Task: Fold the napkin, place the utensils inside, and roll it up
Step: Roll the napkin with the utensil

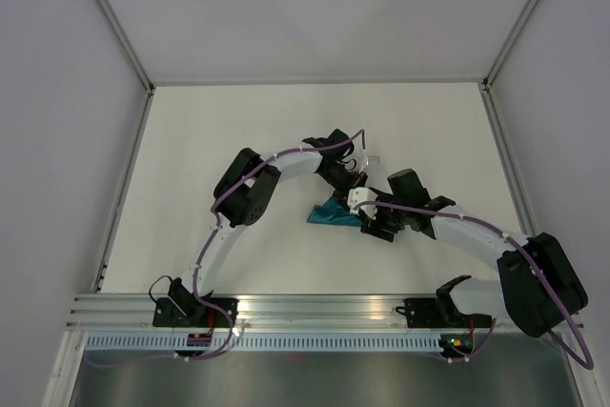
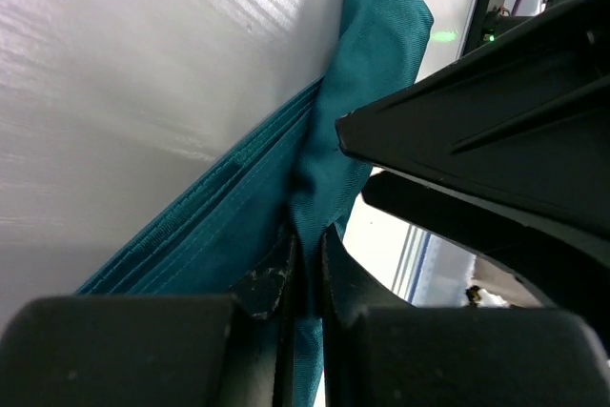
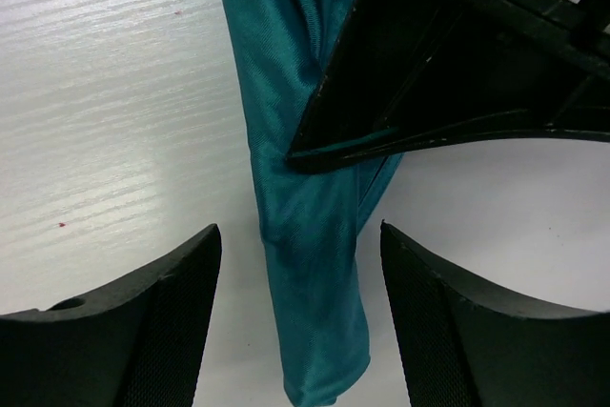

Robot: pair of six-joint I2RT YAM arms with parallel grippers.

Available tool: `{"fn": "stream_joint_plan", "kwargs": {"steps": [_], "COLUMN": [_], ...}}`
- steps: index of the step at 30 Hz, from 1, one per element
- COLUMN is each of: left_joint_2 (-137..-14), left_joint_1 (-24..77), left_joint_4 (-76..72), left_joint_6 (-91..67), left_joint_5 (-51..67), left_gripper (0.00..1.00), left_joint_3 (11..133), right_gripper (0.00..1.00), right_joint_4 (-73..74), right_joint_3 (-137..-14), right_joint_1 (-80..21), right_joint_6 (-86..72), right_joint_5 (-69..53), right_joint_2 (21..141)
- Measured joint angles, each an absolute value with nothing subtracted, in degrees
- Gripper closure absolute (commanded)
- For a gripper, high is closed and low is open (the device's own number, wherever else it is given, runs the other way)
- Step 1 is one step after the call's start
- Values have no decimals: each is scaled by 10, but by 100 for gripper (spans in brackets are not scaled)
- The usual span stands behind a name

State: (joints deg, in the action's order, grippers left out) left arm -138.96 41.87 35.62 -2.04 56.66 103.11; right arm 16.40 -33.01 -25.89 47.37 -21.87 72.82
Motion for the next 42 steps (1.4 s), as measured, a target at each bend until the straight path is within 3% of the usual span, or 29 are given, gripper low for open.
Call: {"fn": "stream_joint_plan", "kwargs": {"steps": [8, 14, 19, 28, 35, 42], "left_joint_2": [-1394, -1395, -1392, -1342, -1229, -1084], "left_joint_1": [417, 416, 415, 391, 322, 280], "left_joint_4": [373, 379, 380, 328, 182, 20], "left_joint_6": [-35, -36, -36, -61, -135, -174], "left_joint_5": [576, 576, 590, 536, 512, 402], "left_gripper": [82, 61, 50, 48, 50, 49], "left_joint_3": [1031, 1031, 1032, 992, 886, 718], "right_gripper": [41, 64, 68, 73, 73, 73], "right_joint_4": [106, 95, 96, 173, 306, 474], "right_joint_3": [-304, -302, -305, -373, -485, -635], "right_joint_1": [-300, -308, -309, -291, -230, -187], "right_joint_6": [481, 484, 495, 519, 565, 631], "right_joint_5": [-169, -162, -162, -198, -275, -338], "right_joint_2": [734, 752, 758, 811, 903, 1039]}}
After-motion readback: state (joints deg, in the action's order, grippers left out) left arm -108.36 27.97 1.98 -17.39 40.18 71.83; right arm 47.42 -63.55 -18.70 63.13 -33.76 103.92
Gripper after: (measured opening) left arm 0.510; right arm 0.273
